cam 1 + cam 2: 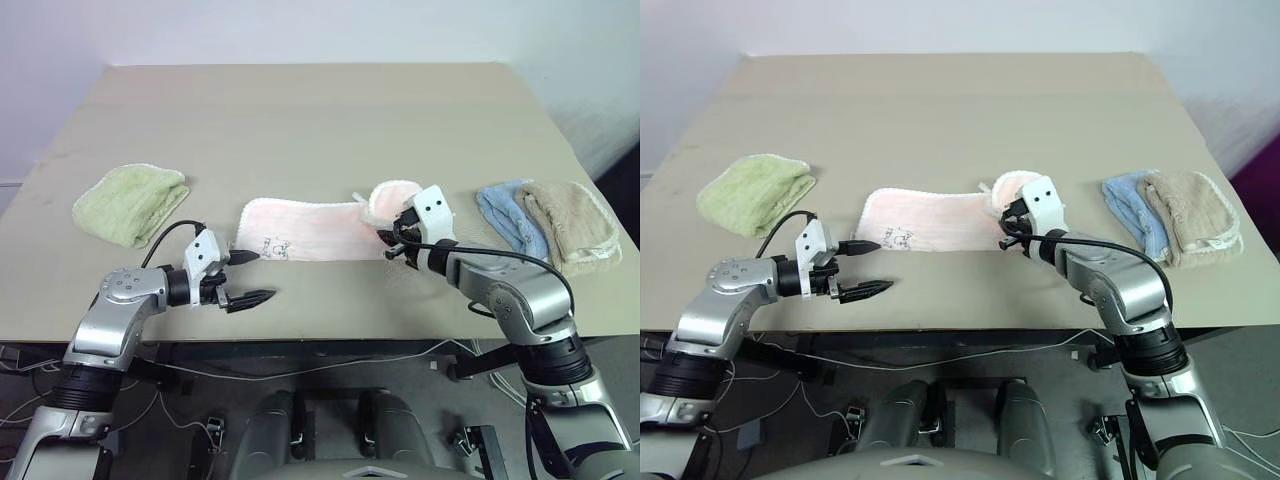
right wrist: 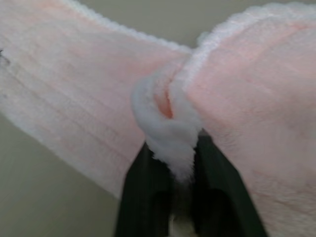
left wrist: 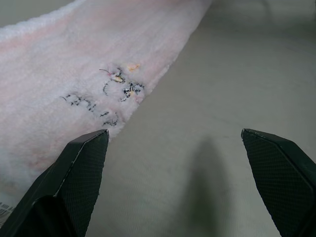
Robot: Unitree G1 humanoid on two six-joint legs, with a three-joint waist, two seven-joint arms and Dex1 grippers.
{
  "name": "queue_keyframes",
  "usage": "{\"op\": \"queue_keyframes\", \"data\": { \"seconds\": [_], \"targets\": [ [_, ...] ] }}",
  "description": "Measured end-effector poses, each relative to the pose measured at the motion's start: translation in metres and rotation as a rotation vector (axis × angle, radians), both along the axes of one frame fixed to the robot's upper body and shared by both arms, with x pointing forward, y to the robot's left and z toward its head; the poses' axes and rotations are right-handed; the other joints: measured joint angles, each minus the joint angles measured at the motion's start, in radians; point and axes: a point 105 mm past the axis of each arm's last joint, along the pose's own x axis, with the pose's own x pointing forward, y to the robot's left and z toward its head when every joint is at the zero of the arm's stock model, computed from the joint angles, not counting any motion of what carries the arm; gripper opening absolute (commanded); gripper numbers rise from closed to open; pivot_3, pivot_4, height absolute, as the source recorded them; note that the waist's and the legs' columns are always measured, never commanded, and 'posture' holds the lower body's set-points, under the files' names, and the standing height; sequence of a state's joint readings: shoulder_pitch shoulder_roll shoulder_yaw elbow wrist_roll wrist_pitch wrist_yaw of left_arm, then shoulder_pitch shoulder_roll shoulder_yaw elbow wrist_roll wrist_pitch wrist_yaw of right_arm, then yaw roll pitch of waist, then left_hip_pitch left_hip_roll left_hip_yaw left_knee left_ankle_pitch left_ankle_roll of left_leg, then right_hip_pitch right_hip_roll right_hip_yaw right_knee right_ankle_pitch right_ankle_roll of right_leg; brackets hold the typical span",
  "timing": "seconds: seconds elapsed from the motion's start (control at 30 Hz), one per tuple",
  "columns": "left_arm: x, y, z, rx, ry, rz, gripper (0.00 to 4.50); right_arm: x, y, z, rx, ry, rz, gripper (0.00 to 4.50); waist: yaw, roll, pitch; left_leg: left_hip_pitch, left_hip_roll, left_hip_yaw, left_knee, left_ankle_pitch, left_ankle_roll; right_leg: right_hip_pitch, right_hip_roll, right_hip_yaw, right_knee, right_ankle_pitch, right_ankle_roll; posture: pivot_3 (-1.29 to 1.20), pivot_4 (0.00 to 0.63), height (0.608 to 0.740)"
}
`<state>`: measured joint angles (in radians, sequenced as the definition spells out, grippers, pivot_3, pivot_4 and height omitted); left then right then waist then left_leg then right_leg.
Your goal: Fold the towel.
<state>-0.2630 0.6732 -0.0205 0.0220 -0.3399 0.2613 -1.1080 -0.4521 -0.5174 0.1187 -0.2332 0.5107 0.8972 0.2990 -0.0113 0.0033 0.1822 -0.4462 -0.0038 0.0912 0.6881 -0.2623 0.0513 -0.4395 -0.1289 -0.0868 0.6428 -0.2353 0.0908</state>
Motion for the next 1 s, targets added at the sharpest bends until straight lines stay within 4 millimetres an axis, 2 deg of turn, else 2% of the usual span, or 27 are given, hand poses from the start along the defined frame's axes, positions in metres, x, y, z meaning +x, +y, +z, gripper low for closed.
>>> {"op": "queue_keyframes", "data": {
  "seconds": [0.1, 0.2, 0.4, 0.53, 0.6, 0.7, 0.9, 1.0],
  "targets": [
    [-0.001, 0.001, -0.002, 0.000, 0.016, 0.004, 4.50, -0.005, 0.003, -0.006, 0.012, 0.029, 0.021, 2.58, 0.000, 0.000, 0.000, 0.000, 0.000, 0.000, 0.000, 0.000, 0.000, 0.000, 0.000, 0.000, 0.000, 0.000, 0.000, 0.00, 0.150, 0.701],
    [-0.003, 0.001, -0.003, -0.015, 0.036, 0.011, 4.50, -0.009, 0.003, 0.004, 0.037, -0.001, 0.043, 3.61, 0.000, 0.000, 0.000, 0.000, 0.000, 0.000, 0.000, 0.000, 0.000, 0.000, 0.000, 0.000, 0.000, 0.000, 0.000, 0.00, 0.150, 0.701],
    [-0.003, -0.002, 0.009, -0.196, 0.093, 0.099, 4.50, -0.012, -0.014, 0.045, 0.134, -0.142, 0.033, 3.61, 0.001, 0.000, 0.000, 0.000, 0.000, -0.002, -0.001, 0.000, 0.000, 0.001, 0.000, 0.000, -0.002, 0.000, 0.000, 0.00, 0.150, 0.701],
    [-0.001, 0.000, 0.012, -0.323, 0.177, 0.200, 4.50, 0.001, -0.031, 0.050, 0.166, -0.169, -0.045, 2.76, 0.000, 0.000, 0.000, 0.001, 0.000, -0.001, -0.001, 0.000, -0.001, 0.003, 0.000, -0.001, -0.002, 0.000, 0.000, 0.00, 0.150, 0.701],
    [0.000, 0.000, 0.012, -0.383, 0.222, 0.259, 4.50, 0.011, -0.037, 0.043, 0.154, -0.167, -0.080, 2.09, -0.001, 0.000, 0.000, 0.002, 0.000, -0.001, -0.001, 0.000, -0.001, 0.003, 0.000, -0.001, -0.002, 0.000, 0.000, 0.00, 0.150, 0.701],
    [0.000, 0.001, 0.008, -0.446, 0.301, 0.357, 4.50, 0.023, -0.034, 0.029, 0.140, -0.163, -0.082, 1.16, -0.002, 0.000, 0.000, 0.002, 0.000, -0.001, -0.002, 0.001, -0.001, 0.003, 0.001, -0.001, -0.002, 0.000, 0.001, 0.00, 0.150, 0.701],
    [-0.013, 0.000, -0.002, -0.533, 0.427, 0.471, 4.50, 0.034, -0.017, -0.016, 0.120, -0.077, -0.018, 1.16, 0.000, -0.001, 0.000, 0.003, 0.000, -0.001, -0.002, 0.001, -0.001, 0.005, 0.002, -0.002, -0.002, 0.000, 0.001, 0.00, 0.150, 0.701],
    [-0.017, 0.002, -0.003, -0.564, 0.464, 0.532, 4.50, 0.035, -0.013, -0.026, 0.079, -0.090, 0.016, 1.16, -0.001, -0.002, -0.001, 0.005, 0.000, -0.002, -0.002, 0.001, -0.001, 0.007, 0.003, -0.001, -0.003, 0.000, 0.001, 0.00, 0.150, 0.701]
  ]
}}
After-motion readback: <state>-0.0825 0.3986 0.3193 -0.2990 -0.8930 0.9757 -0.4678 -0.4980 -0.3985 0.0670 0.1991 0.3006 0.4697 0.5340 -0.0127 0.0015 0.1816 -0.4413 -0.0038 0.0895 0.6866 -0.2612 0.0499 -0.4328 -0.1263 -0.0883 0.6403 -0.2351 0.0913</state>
